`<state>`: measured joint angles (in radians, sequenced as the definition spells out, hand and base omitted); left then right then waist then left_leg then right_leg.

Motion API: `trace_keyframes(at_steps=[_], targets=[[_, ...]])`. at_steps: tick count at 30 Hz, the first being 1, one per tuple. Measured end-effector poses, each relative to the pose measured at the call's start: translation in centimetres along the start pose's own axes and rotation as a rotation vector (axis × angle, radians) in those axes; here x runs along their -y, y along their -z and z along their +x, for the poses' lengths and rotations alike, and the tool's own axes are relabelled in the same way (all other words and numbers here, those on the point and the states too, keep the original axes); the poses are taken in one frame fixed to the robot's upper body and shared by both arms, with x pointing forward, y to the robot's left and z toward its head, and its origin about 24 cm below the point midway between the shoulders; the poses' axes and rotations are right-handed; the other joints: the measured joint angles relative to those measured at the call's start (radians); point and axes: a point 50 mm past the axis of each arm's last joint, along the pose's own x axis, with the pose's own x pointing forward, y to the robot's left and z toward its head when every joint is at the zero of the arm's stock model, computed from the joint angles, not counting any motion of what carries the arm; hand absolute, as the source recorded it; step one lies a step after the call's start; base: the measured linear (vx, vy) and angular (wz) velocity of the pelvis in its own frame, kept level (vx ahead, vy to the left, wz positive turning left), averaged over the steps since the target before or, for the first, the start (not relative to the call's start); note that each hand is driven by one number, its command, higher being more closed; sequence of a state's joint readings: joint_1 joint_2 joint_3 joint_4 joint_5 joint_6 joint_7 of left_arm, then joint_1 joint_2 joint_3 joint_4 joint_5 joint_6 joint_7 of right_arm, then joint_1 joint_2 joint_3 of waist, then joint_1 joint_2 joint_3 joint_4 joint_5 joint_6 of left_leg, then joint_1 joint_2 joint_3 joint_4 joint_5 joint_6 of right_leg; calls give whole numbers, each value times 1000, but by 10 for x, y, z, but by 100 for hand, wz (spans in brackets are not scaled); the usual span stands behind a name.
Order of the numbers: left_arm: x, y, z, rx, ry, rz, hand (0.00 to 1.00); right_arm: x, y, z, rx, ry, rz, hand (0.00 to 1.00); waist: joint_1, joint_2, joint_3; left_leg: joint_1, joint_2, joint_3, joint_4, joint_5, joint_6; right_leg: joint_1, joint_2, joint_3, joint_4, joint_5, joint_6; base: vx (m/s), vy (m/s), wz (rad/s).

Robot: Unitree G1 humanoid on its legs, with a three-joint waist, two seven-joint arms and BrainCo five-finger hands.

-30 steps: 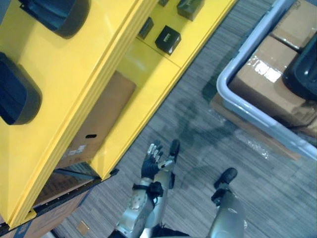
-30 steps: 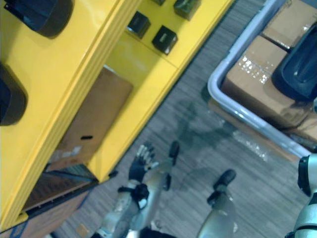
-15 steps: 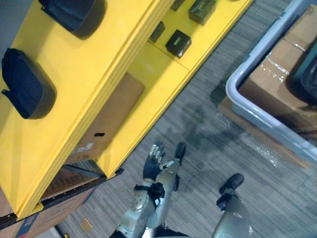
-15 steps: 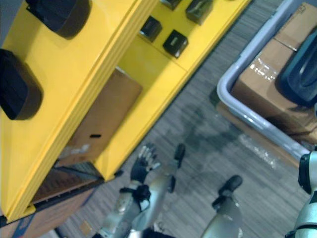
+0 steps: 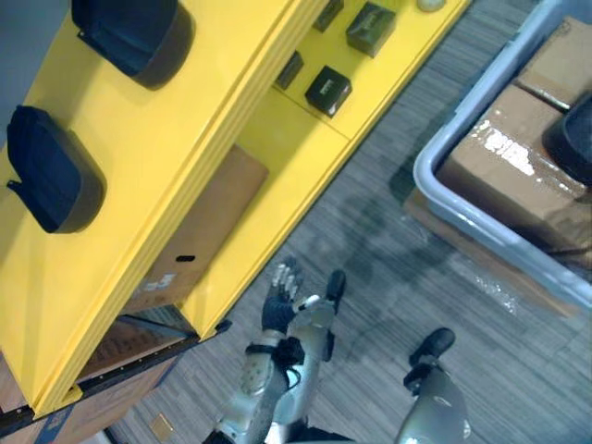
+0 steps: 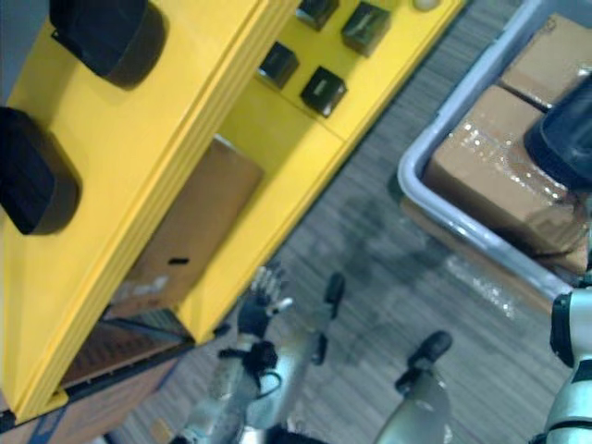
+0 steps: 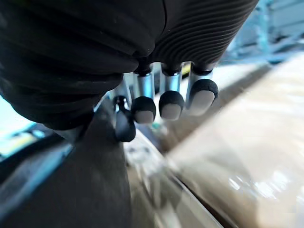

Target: Walk over and take plastic housings, then place them on the shelf

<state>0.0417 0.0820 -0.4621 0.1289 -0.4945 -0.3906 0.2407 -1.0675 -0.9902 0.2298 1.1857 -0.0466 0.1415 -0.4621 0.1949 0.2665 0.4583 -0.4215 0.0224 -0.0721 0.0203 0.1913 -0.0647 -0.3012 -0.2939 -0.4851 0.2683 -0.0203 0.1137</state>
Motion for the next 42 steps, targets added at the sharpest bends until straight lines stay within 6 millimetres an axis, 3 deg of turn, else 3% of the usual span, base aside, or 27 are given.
trace_keyframes(at_steps=[5, 9, 15, 17, 22, 24, 28, 31, 37, 42], targets=[[-15, -31, 6, 130, -8, 84, 0, -19, -13, -12, 119, -42, 7, 100, -46, -50, 35, 68, 16, 25, -35, 2, -3, 43, 16, 20, -18, 1, 1, -36, -52, -15], [-15, -56, 18, 240, 35, 188, 0, -39, -15, -26, 188, -97, -26, 100, -74, -87, 50, 110, 32, 33, -84, 22, -9, 62, 31, 28, -24, 4, -2, -18, -64, -7], [-6, -86, 41, 334, 95, 241, 0, -66, -23, -45, 260, -177, -28, 100, -101, -105, 50, 145, 39, 60, -97, 30, -14, 82, 38, 48, -34, 9, -2, -5, -62, -11], [4, -98, 56, 358, 146, 315, 0, -73, -31, -52, 289, -198, -7, 100, -113, -115, 50, 150, 47, 70, -98, 29, -14, 89, 50, 53, -54, 22, -7, -36, -40, -13], [6, -108, 95, 289, 183, 457, 0, -92, -48, -69, 356, -267, 1, 100, -132, -160, 30, 156, 67, 113, -100, 28, -12, 89, 77, 86, -103, 57, -14, -50, -50, -26], [10, -115, 113, 253, 201, 509, 0, -98, -55, -76, 404, -299, -22, 100, -155, -176, 22, 159, 68, 131, -100, 27, -11, 89, 82, 105, -123, 73, -14, -31, -17, -24], [19, -121, 139, 174, 234, 594, 0, -101, -69, -80, 441, -326, -17, 100, -177, -183, 19, 159, 74, 162, -100, 27, -11, 83, 93, 133, -156, 103, -16, -30, -16, -24], [16, -125, 153, 101, 213, 604, 0, -99, -94, -84, 531, -326, -17, 100, -209, -184, 20, 159, 78, 186, -101, 27, -11, 74, 100, 156, -176, 121, -16, -12, -13, -23], [27, -135, 164, 42, 246, 509, 0, -95, -115, -89, 625, -307, -24, 100, -234, -186, 20, 172, 91, 205, -101, 28, -14, 73, 113, 178, -178, 127, -23, -4, -34, -11], [28, -132, 170, -65, 250, 433, 0, -93, -124, -94, 675, -303, -9, 100, -244, -187, 20, 179, 92, 224, -101, 27, -15, 72, 118, 189, -187, 135, -25, -23, -19, -11]])
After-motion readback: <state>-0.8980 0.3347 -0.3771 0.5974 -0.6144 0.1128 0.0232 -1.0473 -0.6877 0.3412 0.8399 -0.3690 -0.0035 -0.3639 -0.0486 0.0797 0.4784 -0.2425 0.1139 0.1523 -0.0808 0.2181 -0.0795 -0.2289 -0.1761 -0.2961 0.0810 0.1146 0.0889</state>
